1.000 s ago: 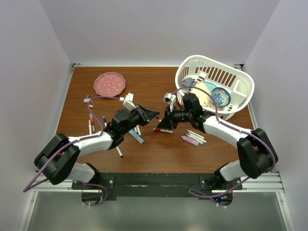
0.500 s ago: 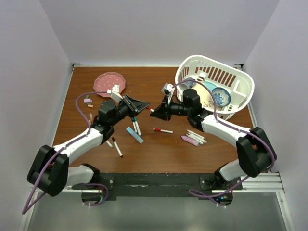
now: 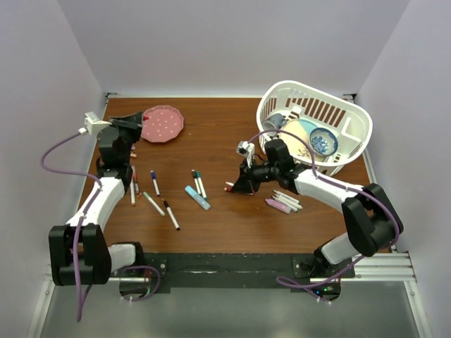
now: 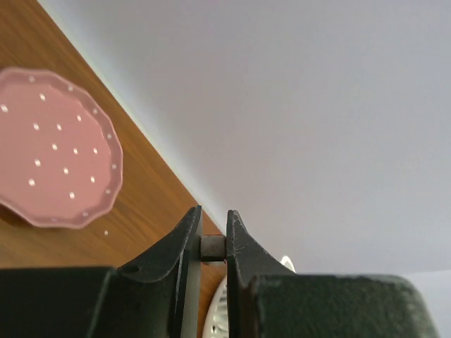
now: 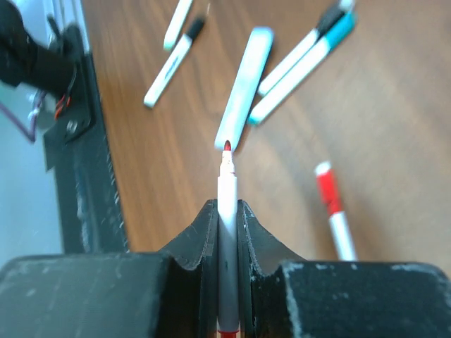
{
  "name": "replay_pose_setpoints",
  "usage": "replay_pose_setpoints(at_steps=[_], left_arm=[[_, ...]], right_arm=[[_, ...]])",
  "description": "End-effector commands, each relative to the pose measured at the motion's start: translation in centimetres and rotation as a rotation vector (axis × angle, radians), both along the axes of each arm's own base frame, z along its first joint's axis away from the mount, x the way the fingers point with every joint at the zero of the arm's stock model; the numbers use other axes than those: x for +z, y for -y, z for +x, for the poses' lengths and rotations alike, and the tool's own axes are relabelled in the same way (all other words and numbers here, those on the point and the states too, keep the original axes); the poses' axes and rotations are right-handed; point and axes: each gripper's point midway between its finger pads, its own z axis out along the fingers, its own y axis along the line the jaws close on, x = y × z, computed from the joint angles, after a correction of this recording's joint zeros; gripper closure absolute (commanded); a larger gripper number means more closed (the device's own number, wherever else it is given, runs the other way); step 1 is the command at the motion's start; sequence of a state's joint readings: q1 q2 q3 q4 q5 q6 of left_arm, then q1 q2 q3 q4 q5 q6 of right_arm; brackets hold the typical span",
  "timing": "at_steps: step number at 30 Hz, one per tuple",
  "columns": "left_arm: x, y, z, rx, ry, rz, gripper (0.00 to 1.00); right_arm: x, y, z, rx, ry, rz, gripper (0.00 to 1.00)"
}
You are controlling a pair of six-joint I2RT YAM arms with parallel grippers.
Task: Open the pen caps
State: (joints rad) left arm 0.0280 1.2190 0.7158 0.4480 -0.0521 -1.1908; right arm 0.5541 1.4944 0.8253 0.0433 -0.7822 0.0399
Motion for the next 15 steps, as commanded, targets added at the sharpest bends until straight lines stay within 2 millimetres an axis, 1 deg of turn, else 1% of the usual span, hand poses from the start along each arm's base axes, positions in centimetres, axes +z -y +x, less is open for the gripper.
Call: replay_pose_setpoints(at_steps=[1, 2, 3, 4, 5, 6, 7, 8, 9, 10, 12, 13, 14, 15], left_arm=[[1.5, -2.7, 0.1, 0.098, 0.029, 0.076, 1.00], [1.2, -2.7, -0.2, 0.090, 0.023, 0.095, 1.00], [0.9, -2.8, -0.3, 0.085, 0.013, 0.115, 1.00], [-0.6, -2.7, -0.4, 0.063, -0.043, 0.133, 1.00], [-1.7, -2.9, -0.4, 0.055, -0.088, 0.169, 1.00], [-3.2, -4.0, -0.6, 0.068, -0.139, 0.181, 1.00], [-5.2, -4.3, -0.7, 0.053, -0.198, 0.185, 1.00], [-7.1, -4.8, -1.0, 0.048, -0.241, 0.197, 1.00], [-8.1, -6.3, -1.2, 0.072, -0.269, 0.199, 1.00], [-9.9, -7.1, -1.1, 0.082, -0.319, 0.200, 1.00], [-11.3, -8.3, -0.9, 0.079, -0.364, 0.230, 1.00], [-13.4, -8.8, -1.0, 0.083, -0.436, 0.228, 1.00], [-13.6, -9.1, -0.7, 0.078, -0.452, 0.248, 1.00], [-14.3, -10.0, -0.8, 0.103, -0.482, 0.258, 1.00]], right_arm=[[0.0, 0.4, -1.2, 0.057, 0.004, -0.017, 1.00], [0.4, 0.5, -0.7, 0.046, 0.038, -0.030, 1.00], [0.3, 0.8, -0.3, 0.030, 0.064, -0.052, 1.00], [0.0, 1.4, 0.2, 0.019, 0.096, -0.086, 1.00], [-0.2, 2.2, 1.3, -0.032, 0.138, -0.132, 1.00], [-0.4, 2.6, 1.7, -0.048, 0.148, -0.149, 1.00], [-0.6, 3.3, 2.2, -0.062, 0.160, -0.169, 1.00], [-0.5, 3.6, 2.5, -0.066, 0.168, -0.175, 1.00], [-0.4, 3.8, 2.7, -0.069, 0.171, -0.177, 1.00], [-0.4, 4.2, 2.9, -0.074, 0.175, -0.179, 1.00], [-0.2, 4.4, 2.9, -0.067, 0.190, -0.179, 1.00], [-0.1, 4.6, 3.1, -0.071, 0.197, -0.179, 1.00], [-0.1, 4.7, 3.2, -0.076, 0.196, -0.178, 1.00], [-0.1, 4.9, 3.2, -0.079, 0.197, -0.178, 1.00]])
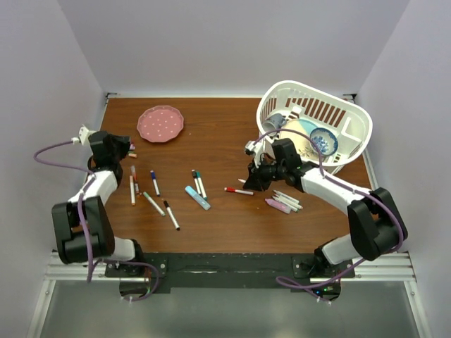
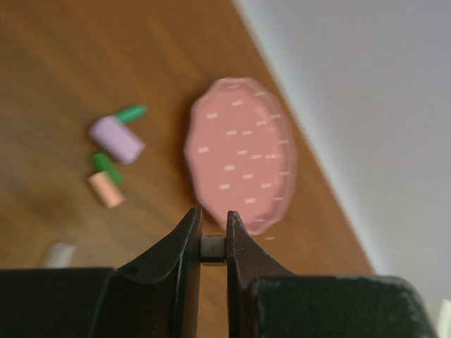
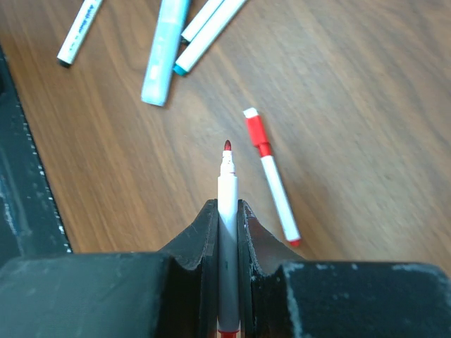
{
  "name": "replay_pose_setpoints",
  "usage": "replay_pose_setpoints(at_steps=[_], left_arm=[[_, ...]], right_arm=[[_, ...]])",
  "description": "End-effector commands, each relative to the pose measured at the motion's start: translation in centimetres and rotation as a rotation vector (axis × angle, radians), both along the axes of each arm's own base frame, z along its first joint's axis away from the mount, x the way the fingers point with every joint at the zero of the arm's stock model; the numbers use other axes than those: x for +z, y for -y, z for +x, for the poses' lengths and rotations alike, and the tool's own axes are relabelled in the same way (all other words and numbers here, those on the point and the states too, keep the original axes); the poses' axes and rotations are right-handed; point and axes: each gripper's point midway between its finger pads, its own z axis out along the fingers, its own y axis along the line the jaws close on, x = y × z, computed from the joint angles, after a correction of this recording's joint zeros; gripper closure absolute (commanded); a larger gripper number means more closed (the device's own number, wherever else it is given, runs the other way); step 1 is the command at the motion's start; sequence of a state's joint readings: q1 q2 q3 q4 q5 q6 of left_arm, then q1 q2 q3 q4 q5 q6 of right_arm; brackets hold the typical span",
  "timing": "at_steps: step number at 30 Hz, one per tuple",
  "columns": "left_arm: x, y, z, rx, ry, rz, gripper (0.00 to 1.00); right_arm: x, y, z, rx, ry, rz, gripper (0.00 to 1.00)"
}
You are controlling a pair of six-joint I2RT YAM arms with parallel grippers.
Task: Open the pen caps
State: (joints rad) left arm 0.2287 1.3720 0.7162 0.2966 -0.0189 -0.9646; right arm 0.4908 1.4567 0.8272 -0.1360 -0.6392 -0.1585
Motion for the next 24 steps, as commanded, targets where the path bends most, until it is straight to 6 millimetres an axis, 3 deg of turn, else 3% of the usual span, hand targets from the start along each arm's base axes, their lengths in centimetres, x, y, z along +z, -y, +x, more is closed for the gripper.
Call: replay_pose_setpoints(at_steps=[1, 6, 7, 9, 10, 12, 13, 20, 24], left_arm=[[-5.2, -2.0, -0.5, -0.006, -0.200, 0.069, 1.00], [-7.8, -3.8, 0.3, 0.016, -0.279, 0.062, 0.97], [-9.1, -4.1, 0.3, 0.021, -0.317, 0.059, 0.93], [-9.5, -4.9, 0.7, 0.029, -0.336, 0.065, 0.91], [-10.5, -5.2, 0.7, 0.030, -0.365, 0.060, 0.86], [-10.8, -6.0, 0.9, 0.039, -0.374, 0.063, 0.79], [-11.2, -6.1, 0.9, 0.035, -0.387, 0.057, 0.70], [-10.8, -7.3, 0.9, 0.036, -0.373, 0.050, 0.42], [-8.1, -6.9, 1.1, -0.017, -0.309, 0.051, 0.33]], right_arm=[[2.3, 0.5, 1.5, 0.000, 0.101, 0.003, 1.00], [2.2, 0.9, 1.7, -0.006, 0.096, -0.002, 1.00], [2.1, 1.1, 1.8, -0.009, 0.097, -0.009, 1.00], [2.2, 1.4, 2.1, -0.019, 0.103, -0.016, 1.00], [1.9, 1.5, 2.0, -0.016, 0.100, -0.028, 1.00], [1.8, 2.1, 2.7, -0.038, 0.115, -0.066, 1.00], [1.3, 2.7, 2.9, -0.039, 0.120, -0.098, 1.00], [0.4, 4.6, 3.8, -0.051, 0.148, -0.211, 1.00], [-0.5, 6.3, 3.6, -0.037, 0.174, -0.311, 0.97]])
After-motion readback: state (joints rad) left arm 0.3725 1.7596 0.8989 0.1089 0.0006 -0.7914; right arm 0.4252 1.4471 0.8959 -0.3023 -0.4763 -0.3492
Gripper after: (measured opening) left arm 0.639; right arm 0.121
